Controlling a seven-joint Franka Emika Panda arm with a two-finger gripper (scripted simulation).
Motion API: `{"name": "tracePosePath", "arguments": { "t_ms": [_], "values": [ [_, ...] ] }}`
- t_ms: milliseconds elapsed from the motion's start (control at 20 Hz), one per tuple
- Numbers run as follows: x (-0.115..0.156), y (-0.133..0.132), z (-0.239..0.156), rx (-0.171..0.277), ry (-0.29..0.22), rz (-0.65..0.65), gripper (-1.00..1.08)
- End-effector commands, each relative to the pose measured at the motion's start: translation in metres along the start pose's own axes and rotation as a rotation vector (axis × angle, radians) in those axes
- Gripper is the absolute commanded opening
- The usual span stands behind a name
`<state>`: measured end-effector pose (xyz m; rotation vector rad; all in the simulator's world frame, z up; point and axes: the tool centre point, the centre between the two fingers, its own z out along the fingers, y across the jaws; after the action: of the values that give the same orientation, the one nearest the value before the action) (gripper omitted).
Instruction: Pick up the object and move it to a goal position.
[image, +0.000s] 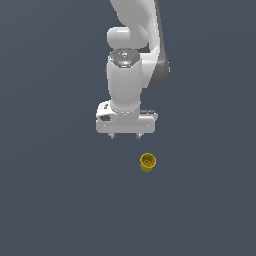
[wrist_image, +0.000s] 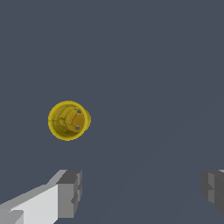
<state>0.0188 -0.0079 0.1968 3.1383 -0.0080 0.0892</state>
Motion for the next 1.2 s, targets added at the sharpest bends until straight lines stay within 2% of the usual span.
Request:
{"name": "tracePosePath", "arguments": {
  "t_ms": [0,150,450,1150],
  "values": [
    [0.0,0.0,0.0,0.0,0.0,0.0,1.0],
    [-0.001,-0.006,0.003,0.001,-0.004,-0.013,1.0],
    [-0.008,-0.035,0.015,0.006,-0.026,-0.078,1.0],
    [-0.004,-0.039,0.021,0.007,-0.028,-0.024,1.0]
  ]
}}
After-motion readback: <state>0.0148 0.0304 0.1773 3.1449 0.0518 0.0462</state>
